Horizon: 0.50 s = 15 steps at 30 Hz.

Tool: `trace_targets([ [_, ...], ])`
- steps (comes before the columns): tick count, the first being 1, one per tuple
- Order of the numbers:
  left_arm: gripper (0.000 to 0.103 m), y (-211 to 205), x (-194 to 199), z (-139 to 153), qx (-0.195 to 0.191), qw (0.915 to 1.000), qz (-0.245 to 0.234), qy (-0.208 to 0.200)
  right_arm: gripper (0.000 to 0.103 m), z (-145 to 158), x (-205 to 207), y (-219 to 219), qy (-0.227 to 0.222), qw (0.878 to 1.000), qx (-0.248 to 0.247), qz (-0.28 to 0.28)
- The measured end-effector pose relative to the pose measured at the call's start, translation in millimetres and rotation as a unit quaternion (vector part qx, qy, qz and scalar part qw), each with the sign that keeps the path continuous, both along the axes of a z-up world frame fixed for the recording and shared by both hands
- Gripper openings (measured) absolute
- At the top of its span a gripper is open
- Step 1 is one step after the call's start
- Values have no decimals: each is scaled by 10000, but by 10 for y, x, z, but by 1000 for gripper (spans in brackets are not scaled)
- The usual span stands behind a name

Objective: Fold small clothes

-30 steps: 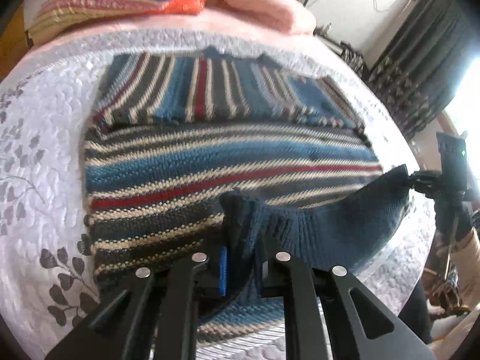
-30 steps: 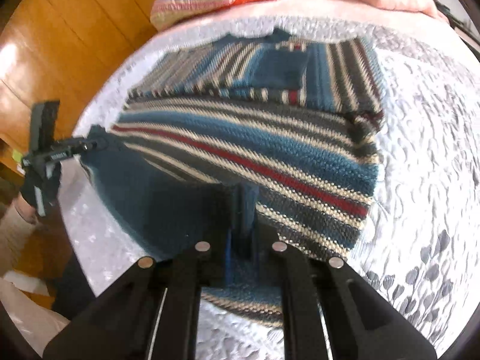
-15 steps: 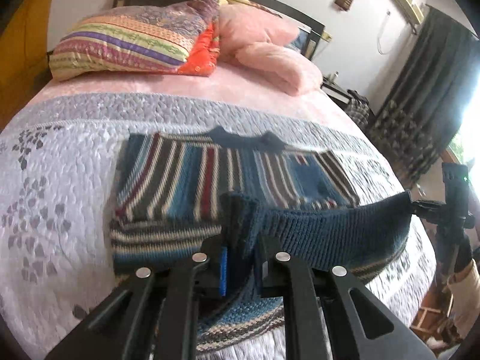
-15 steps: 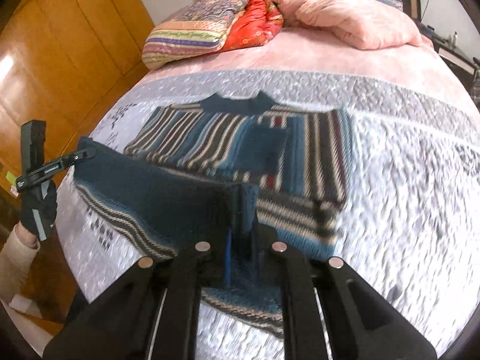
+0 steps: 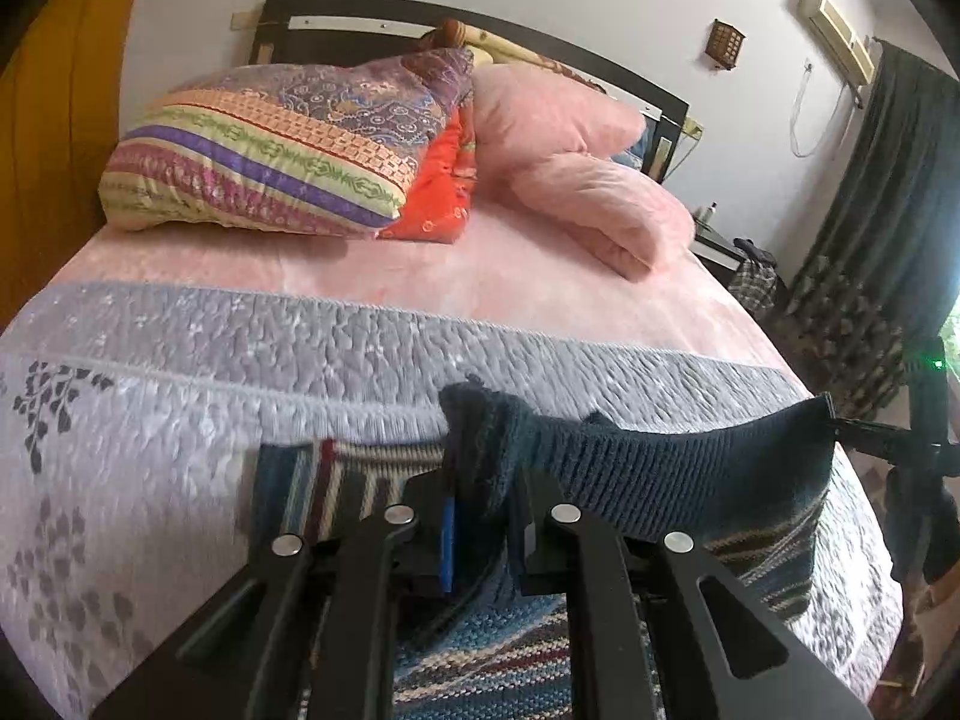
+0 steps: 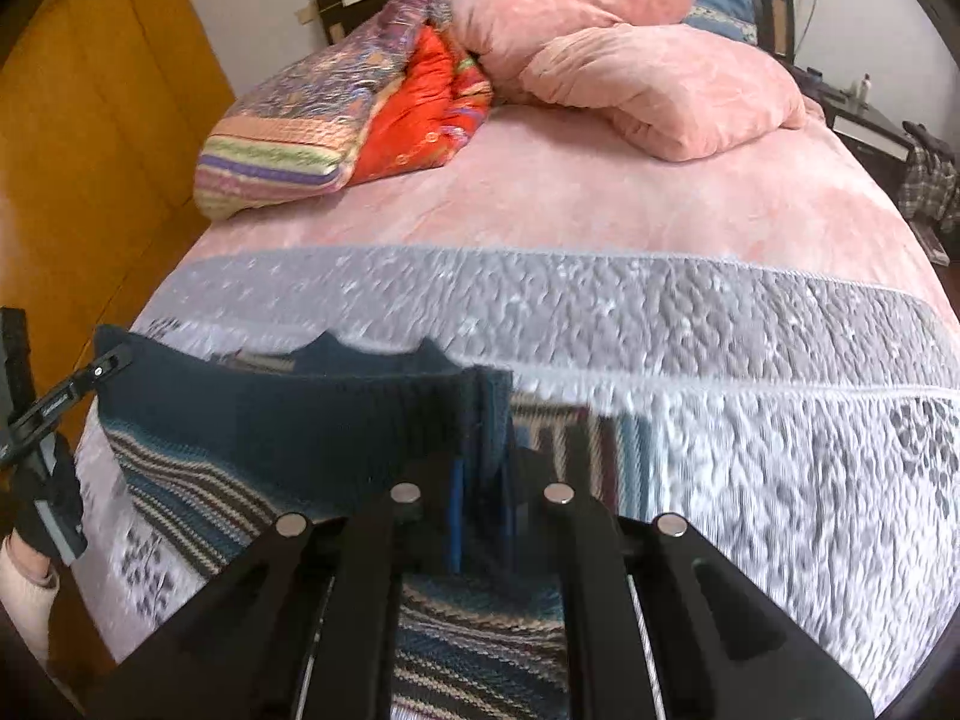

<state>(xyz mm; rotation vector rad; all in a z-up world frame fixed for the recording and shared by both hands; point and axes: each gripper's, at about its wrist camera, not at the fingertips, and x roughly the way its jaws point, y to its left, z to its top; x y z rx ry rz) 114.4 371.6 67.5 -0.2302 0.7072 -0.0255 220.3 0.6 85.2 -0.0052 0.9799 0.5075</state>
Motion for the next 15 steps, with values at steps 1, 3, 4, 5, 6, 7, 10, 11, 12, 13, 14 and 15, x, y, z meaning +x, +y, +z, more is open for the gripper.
trace_targets([
  [1,13,10,69,-25,25,10000,21,0,8,-44,95,26,19,10000,-11,-49],
  [3,13,43,239,-137,91,9999,88,64,8,-147,228,66,76,9999,-42,-122],
  [4,13,63,293,-192,81,9998,108,112,8,-223,308,89,136,9998,-69,-161],
  [5,13,91,362,-260,56,9997,142,185,8,-294,354,104,198,9996,-87,-197],
  [6,13,117,454,-379,42,9993,184,313,9,-387,425,123,279,9993,-104,-237],
  [7,13,131,508,-449,47,9990,195,388,9,-458,466,137,326,9990,-118,-265],
  [10,13,158,670,-720,137,9972,225,706,9,-664,574,167,471,9983,-147,-317],
  [11,13,165,709,-792,162,9965,229,788,9,-720,598,179,492,9981,-178,-322],
  [12,13,179,756,-884,194,9957,237,872,9,-769,618,189,506,9980,-207,-326],
  [13,13,188,795,-941,207,9951,234,934,9,-833,645,196,545,9977,-224,-337],
  [14,13,197,833,-998,224,9944,231,1003,9,-893,675,200,592,9974,-229,-349],
  [15,14,203,875,-1062,260,9937,237,1068,9,-957,709,205,640,9970,-248,-354],
])
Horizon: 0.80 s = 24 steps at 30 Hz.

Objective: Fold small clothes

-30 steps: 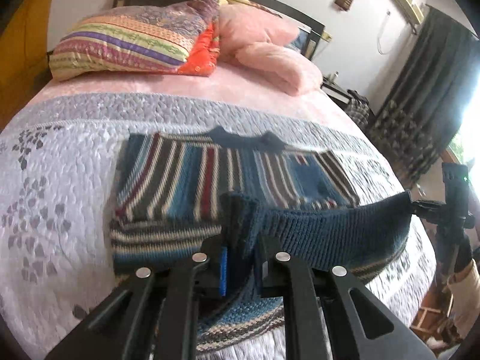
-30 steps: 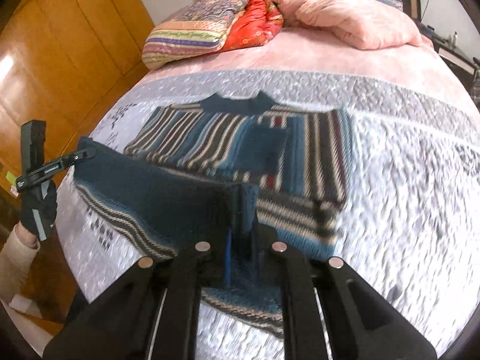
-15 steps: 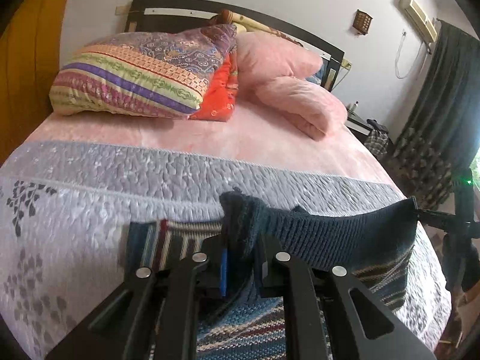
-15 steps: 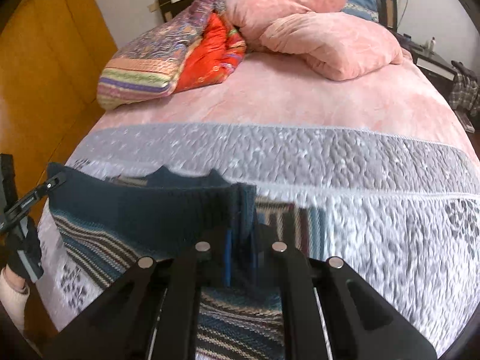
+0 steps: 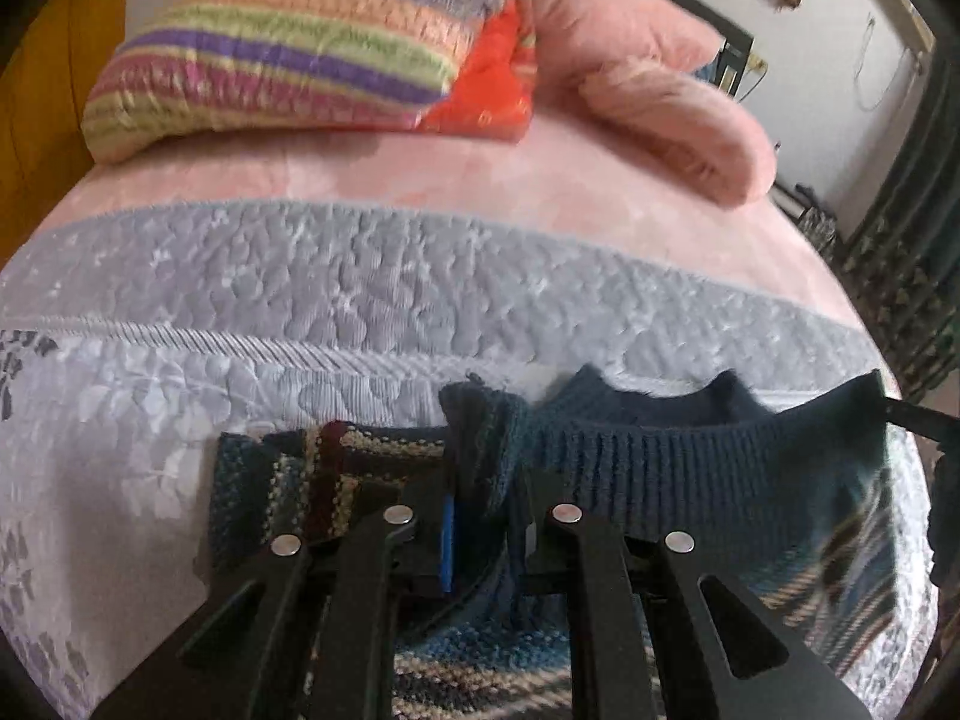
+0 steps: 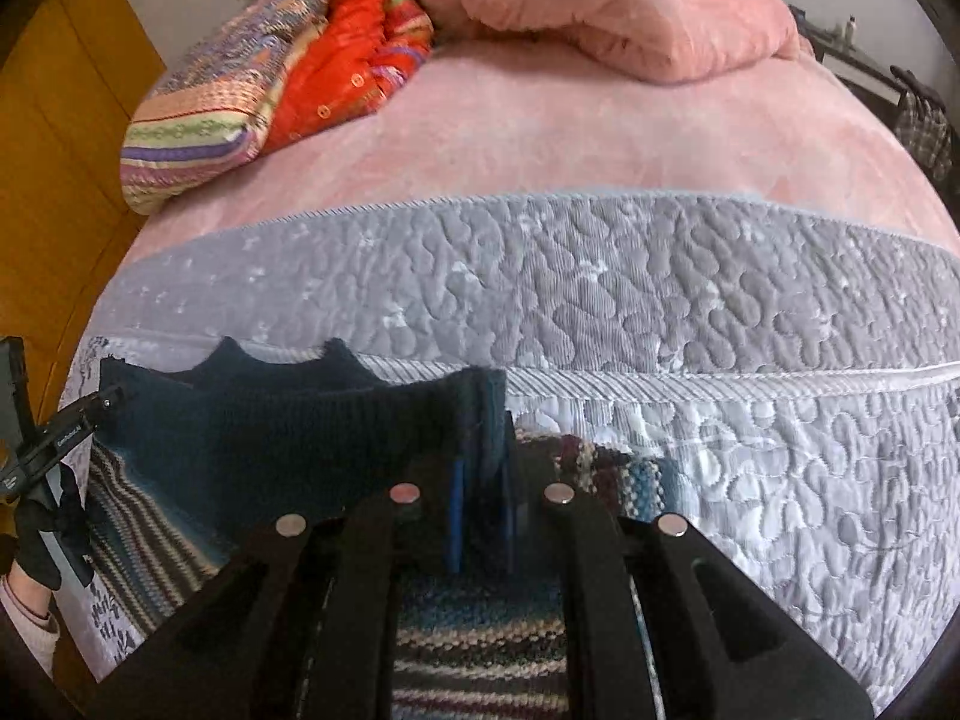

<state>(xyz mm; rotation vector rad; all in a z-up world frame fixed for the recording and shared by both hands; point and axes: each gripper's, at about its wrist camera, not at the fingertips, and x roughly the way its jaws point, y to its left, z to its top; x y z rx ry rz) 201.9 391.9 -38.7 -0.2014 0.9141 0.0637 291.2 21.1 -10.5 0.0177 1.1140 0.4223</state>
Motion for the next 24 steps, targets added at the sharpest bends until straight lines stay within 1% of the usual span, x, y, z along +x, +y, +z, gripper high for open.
trace_targets([
  [4,14,1,115,-191,135,9997,-12,205,9,-223,87,43,150,9998,-114,1],
  [7,16,26,150,-303,152,9995,21,276,9,-391,127,49,258,9996,-127,-41],
  [10,19,106,133,-346,-60,9996,135,236,9,-509,141,51,313,9994,-104,-72],
  [12,22,164,118,-361,-245,9991,231,247,10,-535,144,45,331,9994,-74,-81],
  [13,23,182,111,-358,-320,9988,259,254,10,-529,145,41,349,9993,-67,-74],
  [14,26,194,113,-352,-371,9985,288,278,14,-506,142,30,347,9994,-28,-54],
  [15,29,210,98,-334,-422,9980,349,319,22,-473,131,16,319,9995,-9,-50],
  [16,31,206,101,-318,-432,9978,363,335,27,-417,104,-22,258,9996,-15,-79],
  [17,36,202,89,-288,-393,9979,390,346,35,-361,72,-59,201,9997,-23,-105],
  [18,39,193,60,-231,-310,9982,411,304,37,-309,37,-104,162,9998,-11,-129],
  [19,41,193,26,-172,-257,9986,413,229,37,-266,10,-150,151,9998,28,-135],
  [20,47,190,-30,-94,-206,9988,422,122,37,-211,-37,-212,144,9997,108,-141],
  [21,50,192,-105,5,-186,9987,471,11,37,-170,-74,-267,152,9996,184,-157],
  [23,50,183,-253,173,-243,9981,535,-187,37,-89,-198,-408,275,9986,431,-149],
  [24,50,163,-306,225,-204,9979,582,-204,37,-56,-272,-451,311,9983,473,-111],
])
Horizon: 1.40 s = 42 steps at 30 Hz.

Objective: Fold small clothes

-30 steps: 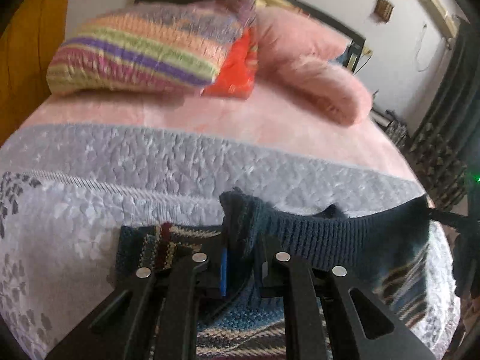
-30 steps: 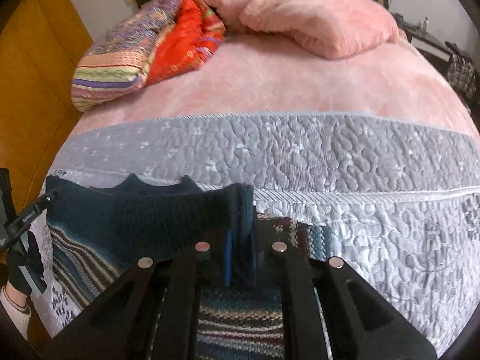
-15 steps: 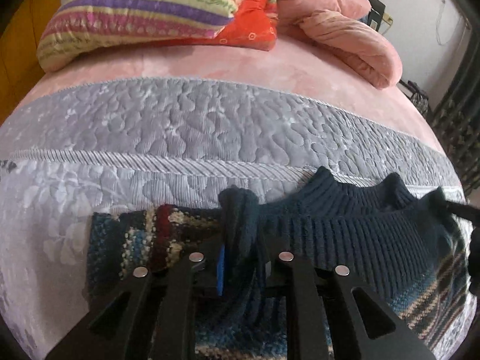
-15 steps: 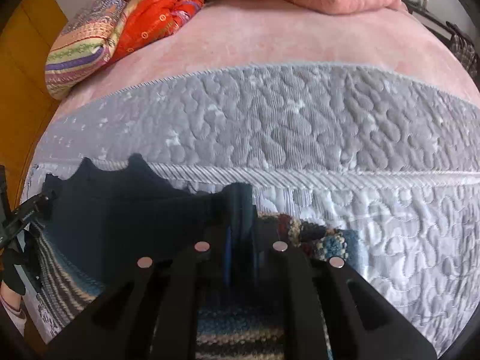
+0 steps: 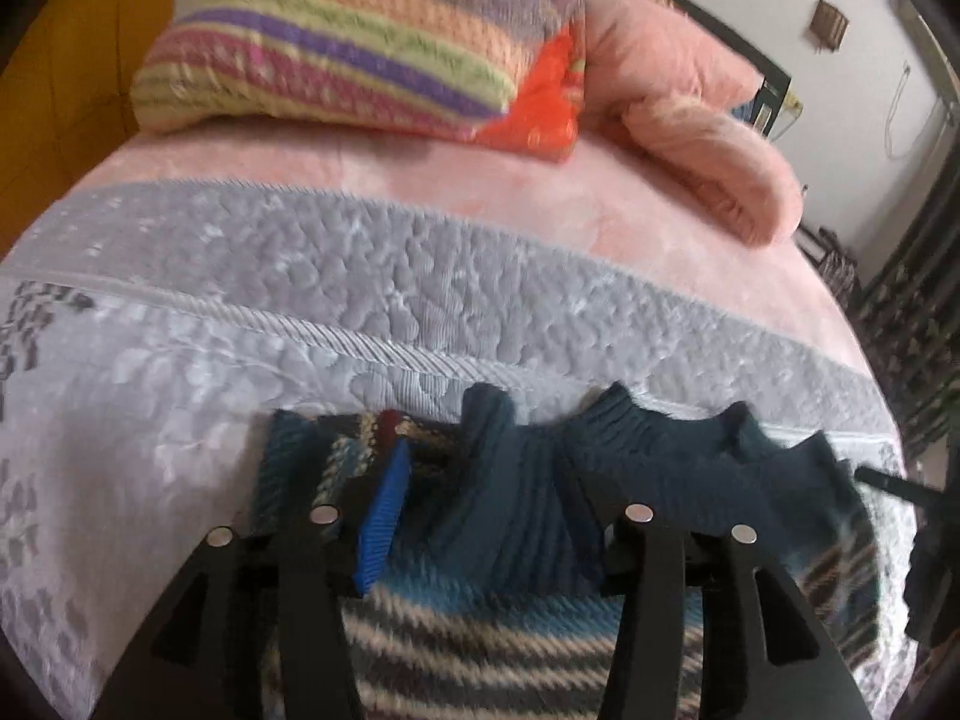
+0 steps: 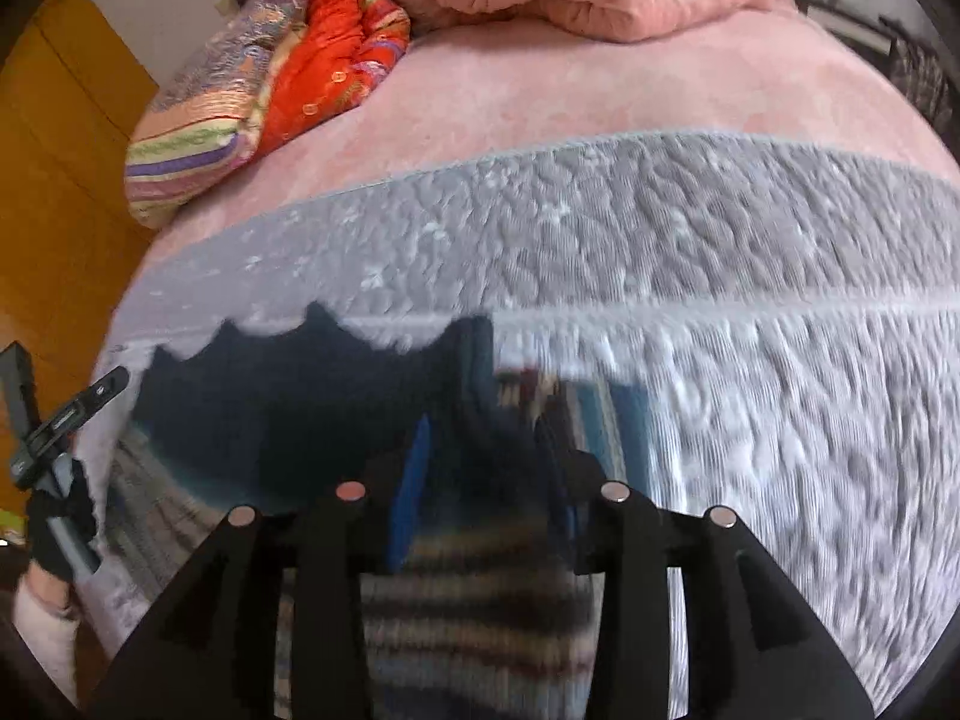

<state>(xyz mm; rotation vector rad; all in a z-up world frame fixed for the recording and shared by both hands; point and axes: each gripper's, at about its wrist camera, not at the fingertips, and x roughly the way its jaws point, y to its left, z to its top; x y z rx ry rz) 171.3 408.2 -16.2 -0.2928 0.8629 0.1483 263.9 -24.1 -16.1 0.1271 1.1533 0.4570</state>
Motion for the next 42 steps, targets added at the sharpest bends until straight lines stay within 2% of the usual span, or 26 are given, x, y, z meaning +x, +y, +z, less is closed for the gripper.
trace_targets([
  [3,51,-161,-209,143,3,10000,-70,-45,37,75,-288,-125,-21,9998,-121,143],
  [5,52,-304,-335,170,33,9999,-154,3,37,80,-470,-227,84,9998,-14,202],
  [11,56,-808,-599,84,-227,9976,-603,271,37,-75,-822,-456,340,9990,-70,264],
  [13,57,-977,-621,7,-128,9968,-680,409,34,-131,-861,-479,441,9986,-15,290],
  [16,58,-1131,-622,-88,-8,9958,-754,525,22,-149,-913,-466,409,9986,-65,337],
  [17,58,-1153,-610,-117,-22,9955,-767,547,13,-132,-920,-466,393,9987,-19,337],
  [20,58,-1222,-583,-226,39,9947,-733,714,11,-29,-948,-508,336,9986,266,315],
  [23,58,-1259,-569,-321,184,9941,-701,802,11,16,-962,-540,271,9991,172,290],
  [26,58,-1264,-580,-388,216,9943,-674,801,11,-85,-970,-597,383,9991,23,192],
  [31,58,-1341,-611,-418,491,9933,-731,746,11,-274,-973,-709,543,9983,233,-9],
  [42,58,-1367,-656,-435,600,9938,-703,617,13,-382,-1003,-750,481,9980,359,-184],
])
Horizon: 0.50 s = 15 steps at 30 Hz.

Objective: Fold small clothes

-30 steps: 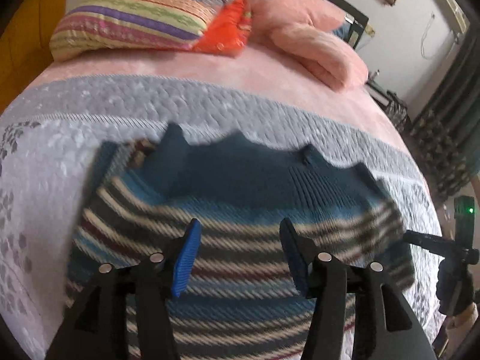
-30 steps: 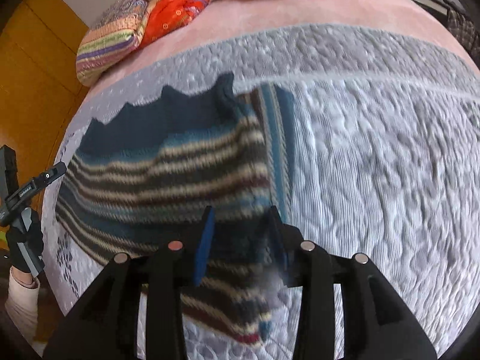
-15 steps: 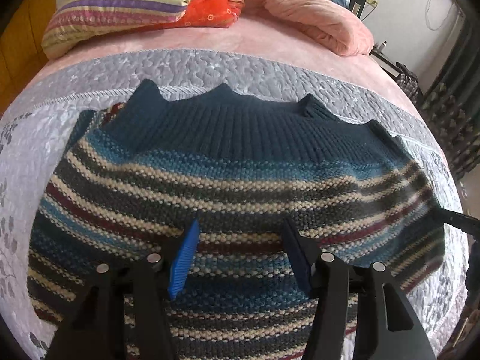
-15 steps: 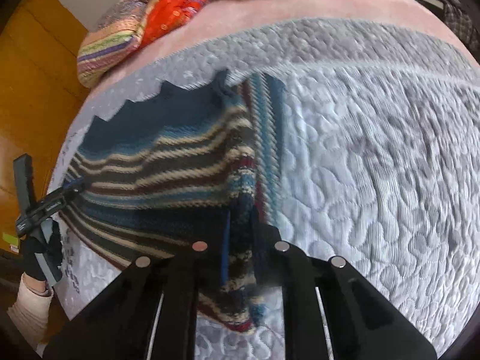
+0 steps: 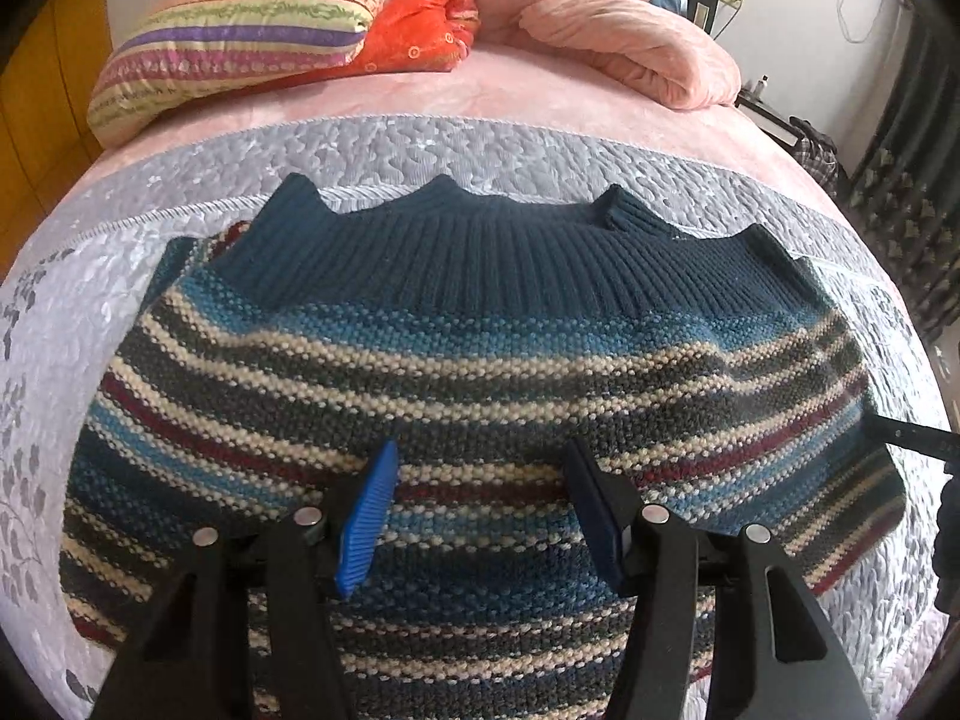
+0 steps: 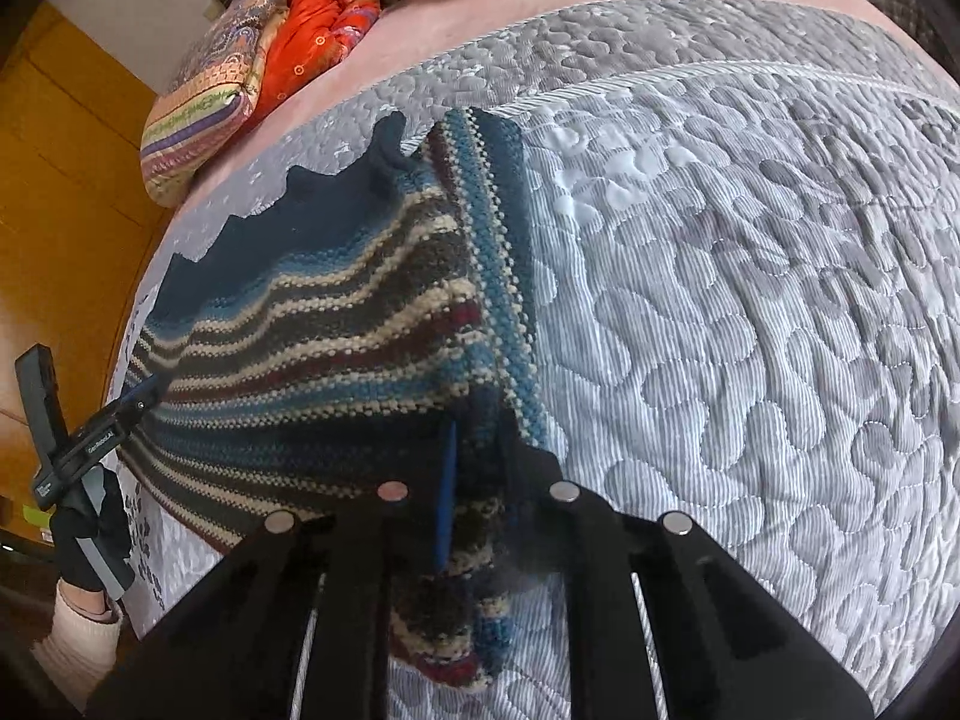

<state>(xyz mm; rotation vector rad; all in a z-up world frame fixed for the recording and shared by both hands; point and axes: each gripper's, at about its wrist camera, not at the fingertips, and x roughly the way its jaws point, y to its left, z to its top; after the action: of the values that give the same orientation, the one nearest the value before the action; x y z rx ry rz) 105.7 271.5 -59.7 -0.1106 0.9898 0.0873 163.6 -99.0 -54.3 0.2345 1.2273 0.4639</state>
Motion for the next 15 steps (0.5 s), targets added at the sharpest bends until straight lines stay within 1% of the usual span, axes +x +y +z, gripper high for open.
trace_targets([
  [2,58,-5,-5,-2,16,10000,2,-13,15,15,0,12,-15,10000,-71,7],
  [4,58,-7,-10,-2,8,10000,7,-19,20,41,-9,21,-41,9999,-119,22],
  [6,58,-4,-11,-2,10,10000,5,-28,30,81,-13,14,-27,9999,-108,-2],
  [10,58,-12,-13,-4,40,10000,-7,-41,42,177,-6,-55,-36,9999,-69,-100],
  [12,58,-16,-16,-4,44,10000,1,-48,53,201,8,-88,-42,9999,-74,-130],
  [13,58,-15,-16,-5,46,10000,-2,-46,55,210,23,-112,-33,9998,-75,-168],
  [15,58,-15,-16,-7,46,10000,-5,-45,69,212,48,-152,13,9998,-11,-220],
])
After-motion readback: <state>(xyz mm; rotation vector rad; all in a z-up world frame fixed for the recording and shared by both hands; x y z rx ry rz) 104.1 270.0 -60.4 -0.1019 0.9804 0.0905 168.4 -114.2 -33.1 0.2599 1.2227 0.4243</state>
